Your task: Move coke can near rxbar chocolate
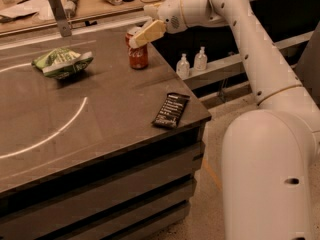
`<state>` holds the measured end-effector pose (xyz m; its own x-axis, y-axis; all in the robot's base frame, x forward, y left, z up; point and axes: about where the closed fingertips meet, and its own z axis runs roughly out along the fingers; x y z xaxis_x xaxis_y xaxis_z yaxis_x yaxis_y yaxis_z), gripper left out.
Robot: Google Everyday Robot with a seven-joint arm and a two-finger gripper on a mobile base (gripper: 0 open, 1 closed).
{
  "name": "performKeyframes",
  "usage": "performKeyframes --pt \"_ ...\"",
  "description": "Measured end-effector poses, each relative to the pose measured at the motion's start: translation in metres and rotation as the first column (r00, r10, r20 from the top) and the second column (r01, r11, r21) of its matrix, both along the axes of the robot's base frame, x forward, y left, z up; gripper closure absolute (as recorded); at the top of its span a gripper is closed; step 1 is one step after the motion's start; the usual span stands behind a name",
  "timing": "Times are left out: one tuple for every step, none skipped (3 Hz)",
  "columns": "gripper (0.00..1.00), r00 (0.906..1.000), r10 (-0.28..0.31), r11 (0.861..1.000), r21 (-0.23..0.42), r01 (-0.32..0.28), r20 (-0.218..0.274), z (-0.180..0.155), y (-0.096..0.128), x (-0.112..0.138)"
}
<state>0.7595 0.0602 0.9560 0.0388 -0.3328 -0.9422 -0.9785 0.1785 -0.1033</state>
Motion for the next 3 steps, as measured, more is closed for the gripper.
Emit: performKeyframes --pt "0.00 0.9995 -0.014 1.000 0.015 0.014 -0.027 -0.015 0.004 0.008" --pt "0.16 0.9989 -0.020 1.000 0.020 0.021 -0.043 -0.028 0.006 0.013" --pt "0.38 0.9981 -0.027 0.999 0.024 0.029 -0.056 -0.036 0.003 0.017"
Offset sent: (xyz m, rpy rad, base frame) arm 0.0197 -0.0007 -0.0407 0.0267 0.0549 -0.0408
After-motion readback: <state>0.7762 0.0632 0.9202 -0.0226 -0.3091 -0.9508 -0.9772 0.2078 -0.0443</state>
